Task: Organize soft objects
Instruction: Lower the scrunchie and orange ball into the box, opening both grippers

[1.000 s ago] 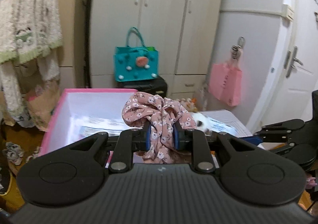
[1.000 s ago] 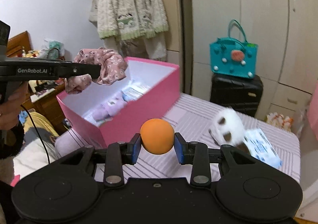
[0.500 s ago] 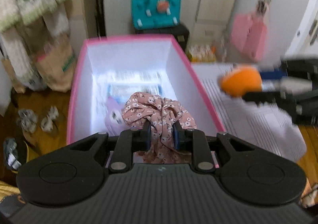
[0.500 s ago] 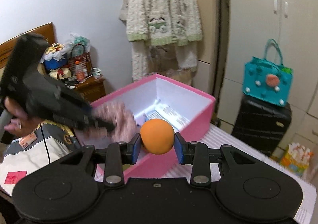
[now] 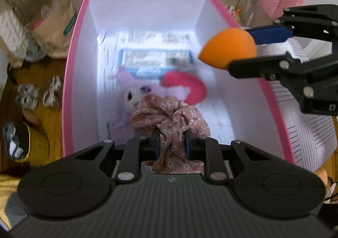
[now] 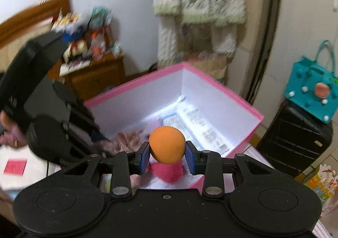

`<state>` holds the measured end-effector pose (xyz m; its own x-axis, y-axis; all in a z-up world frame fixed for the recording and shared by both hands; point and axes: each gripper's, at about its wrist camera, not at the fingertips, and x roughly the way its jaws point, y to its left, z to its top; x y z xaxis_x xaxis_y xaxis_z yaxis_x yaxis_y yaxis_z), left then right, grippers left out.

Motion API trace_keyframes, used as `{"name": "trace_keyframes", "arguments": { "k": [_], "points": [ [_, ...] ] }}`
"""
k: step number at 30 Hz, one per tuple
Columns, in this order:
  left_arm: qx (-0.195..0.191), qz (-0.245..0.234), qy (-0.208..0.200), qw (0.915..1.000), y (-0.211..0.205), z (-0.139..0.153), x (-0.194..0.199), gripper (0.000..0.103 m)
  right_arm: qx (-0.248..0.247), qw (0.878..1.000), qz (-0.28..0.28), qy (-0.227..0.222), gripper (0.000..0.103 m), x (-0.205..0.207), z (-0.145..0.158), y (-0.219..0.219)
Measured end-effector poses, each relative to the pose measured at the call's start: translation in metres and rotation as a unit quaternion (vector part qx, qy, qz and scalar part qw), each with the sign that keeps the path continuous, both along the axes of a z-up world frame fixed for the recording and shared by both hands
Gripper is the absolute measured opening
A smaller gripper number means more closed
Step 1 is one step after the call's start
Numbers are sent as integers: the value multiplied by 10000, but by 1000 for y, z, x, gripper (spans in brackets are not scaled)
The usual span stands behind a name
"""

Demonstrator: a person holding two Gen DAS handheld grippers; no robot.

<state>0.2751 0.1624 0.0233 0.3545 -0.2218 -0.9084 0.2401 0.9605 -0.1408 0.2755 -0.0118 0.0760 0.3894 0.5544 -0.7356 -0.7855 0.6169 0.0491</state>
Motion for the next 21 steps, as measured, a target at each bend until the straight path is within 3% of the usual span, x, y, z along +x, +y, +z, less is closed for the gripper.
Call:
{"name": "trace_keyframes", "arguments": {
  "k": [7, 12, 14, 21],
  "points": [
    [90, -132, 352, 9993, 1, -5, 3, 24, -837, 9939, 668, 268, 40, 2, -16, 24],
    [60, 6, 441, 9990, 9, -4, 3, 36, -1199, 9874, 1000, 262, 40, -5, -22, 32],
    [-33, 23, 382, 9993, 12, -1, 4, 40, -1252, 9857, 1083, 307, 40, -7, -23, 34],
    [98, -29, 27, 9999, 12, 5, -6, 37, -1431, 9823, 1103, 488, 42, -3, -37, 42]
  ]
}}
